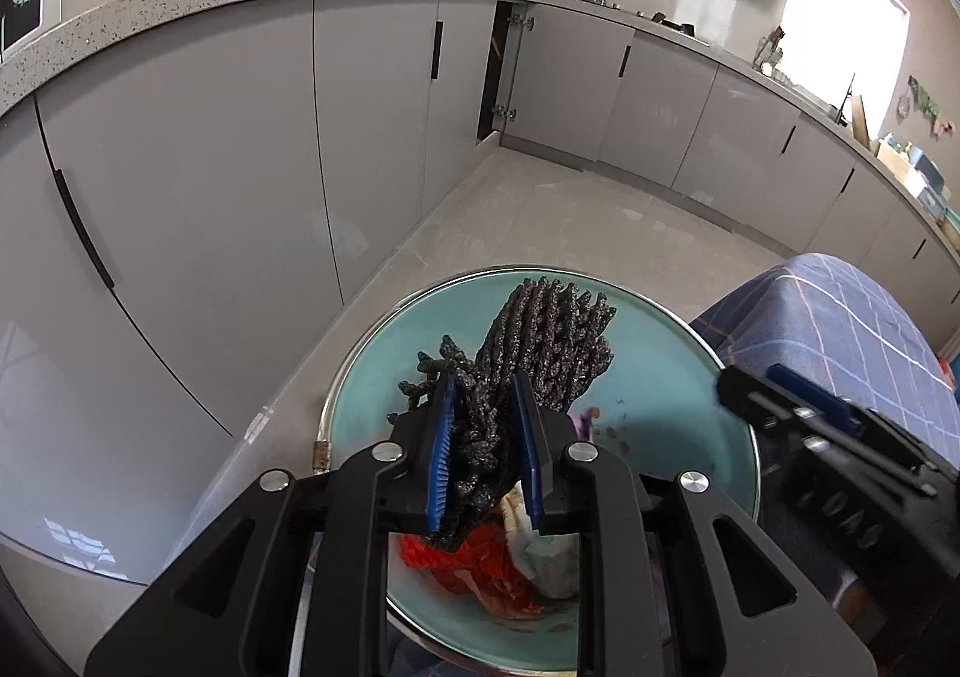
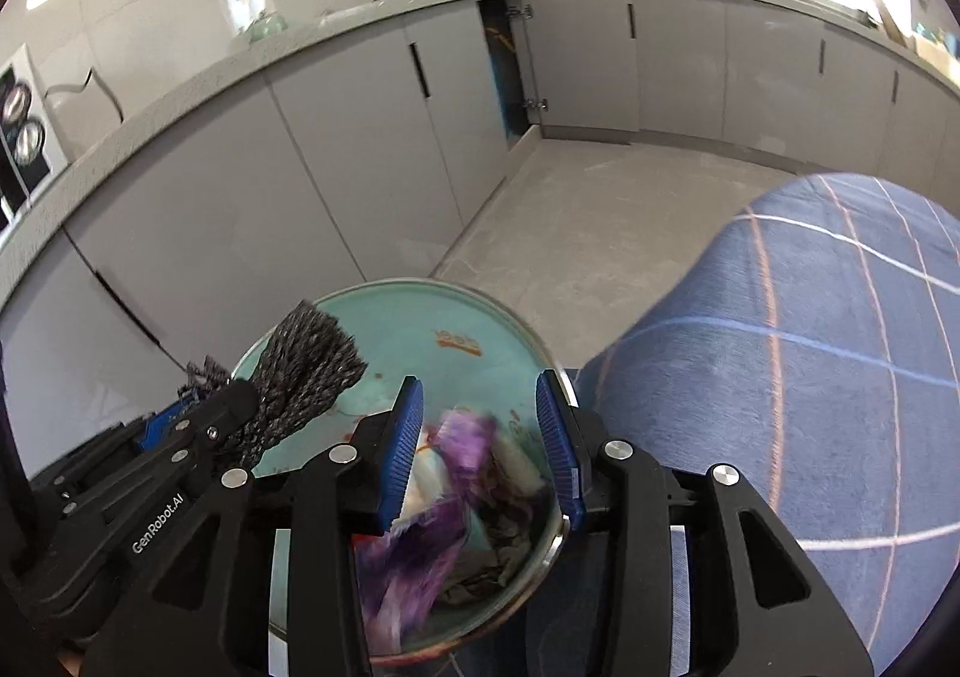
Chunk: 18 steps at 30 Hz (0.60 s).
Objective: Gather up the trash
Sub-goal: 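Carry the purple wrapper and black rope over the teal bucket and release both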
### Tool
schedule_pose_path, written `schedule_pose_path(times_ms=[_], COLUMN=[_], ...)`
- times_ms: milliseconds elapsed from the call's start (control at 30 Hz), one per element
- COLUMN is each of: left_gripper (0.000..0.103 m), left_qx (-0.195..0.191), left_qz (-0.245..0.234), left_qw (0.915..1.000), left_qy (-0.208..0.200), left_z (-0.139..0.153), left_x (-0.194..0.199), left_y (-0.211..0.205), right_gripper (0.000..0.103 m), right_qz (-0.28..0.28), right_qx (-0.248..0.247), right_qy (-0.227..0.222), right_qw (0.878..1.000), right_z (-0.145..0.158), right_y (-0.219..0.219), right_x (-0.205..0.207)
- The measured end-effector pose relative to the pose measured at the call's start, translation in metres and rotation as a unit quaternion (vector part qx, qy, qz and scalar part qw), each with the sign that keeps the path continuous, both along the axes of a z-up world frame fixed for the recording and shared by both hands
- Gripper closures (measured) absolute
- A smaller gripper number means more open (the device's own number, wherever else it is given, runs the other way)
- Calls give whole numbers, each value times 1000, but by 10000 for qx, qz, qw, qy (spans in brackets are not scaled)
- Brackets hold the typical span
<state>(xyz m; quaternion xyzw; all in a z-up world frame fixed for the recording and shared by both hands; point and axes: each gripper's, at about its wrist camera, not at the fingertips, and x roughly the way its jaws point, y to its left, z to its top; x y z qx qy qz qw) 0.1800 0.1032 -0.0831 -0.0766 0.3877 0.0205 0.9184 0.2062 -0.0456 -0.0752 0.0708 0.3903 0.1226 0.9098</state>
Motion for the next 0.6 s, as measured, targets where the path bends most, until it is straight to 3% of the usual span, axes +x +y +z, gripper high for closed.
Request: schedule_pose_path(times_ms=[333, 400, 433, 467, 533, 600], left_gripper=[77, 62, 45, 35, 33, 23], left_qx=[107, 135, 185, 265, 342, 359], left_qz=[-97, -97, -59, 8, 44, 90], left_qw=[9999, 9999, 9998, 9996, 9993, 9991], left_qy=[40, 24, -32, -97, -170, -195], left_z=[-1, 1, 3, 6, 11, 16], left_x=[-4, -8, -12, -16, -25, -35], left_y=[-11, -15, -16, -17, -16, -16], right_gripper=[52, 48, 43, 41, 35, 30], right_qz=[-342, -403, -454, -483, -522, -497], right_qx=[459, 531, 575, 610, 699, 739], right_qy=[-322, -387, -450, -493, -564, -564], right_qw=[9978, 9970, 9963, 9957, 9946, 9944], right_z=[27, 32, 36, 39, 45, 47], right_y=[-30, -35, -39, -41, -45, -44], right_x=[-44, -52, -58, -61, -70, -76])
